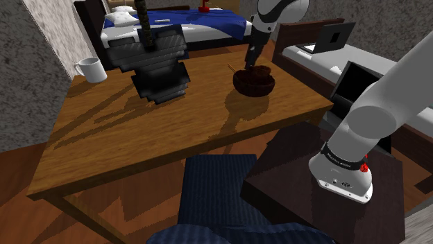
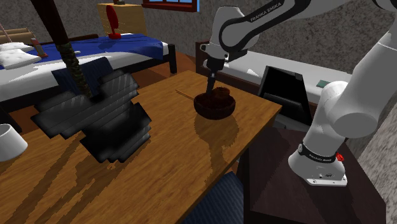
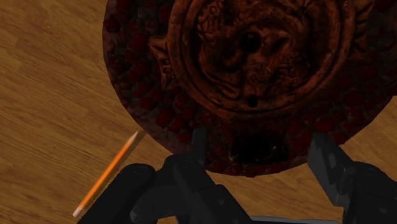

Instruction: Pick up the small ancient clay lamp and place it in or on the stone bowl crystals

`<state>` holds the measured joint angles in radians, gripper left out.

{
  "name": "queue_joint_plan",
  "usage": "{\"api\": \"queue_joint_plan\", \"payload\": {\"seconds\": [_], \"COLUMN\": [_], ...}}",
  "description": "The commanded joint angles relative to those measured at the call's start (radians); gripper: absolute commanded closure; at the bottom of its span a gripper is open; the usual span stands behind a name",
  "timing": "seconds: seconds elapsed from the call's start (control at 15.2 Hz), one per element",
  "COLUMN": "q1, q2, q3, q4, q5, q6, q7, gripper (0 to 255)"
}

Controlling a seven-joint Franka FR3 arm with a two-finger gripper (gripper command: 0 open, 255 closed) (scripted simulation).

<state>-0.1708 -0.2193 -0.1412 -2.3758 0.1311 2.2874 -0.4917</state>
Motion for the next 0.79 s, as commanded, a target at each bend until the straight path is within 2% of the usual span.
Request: {"api": "queue_joint_plan", "payload": {"seconds": [0.0,0.26,0.53,0.73], "q1": [0.0,0.0,-0.011,-0.011], "q2": [0.0,0.0,-0.069,-0.069], "q3": [0.0,0.0,-0.002,-0.002], "q4": [0.0,0.0,0.063,0.063], "q5": [0.0,0.0,-0.023,-0.023], "q6": [0.0,0.0,-0.131,-0.131], "q7": [0.0,0.0,0.015,0.015], "gripper": [0,0,0,0]}}
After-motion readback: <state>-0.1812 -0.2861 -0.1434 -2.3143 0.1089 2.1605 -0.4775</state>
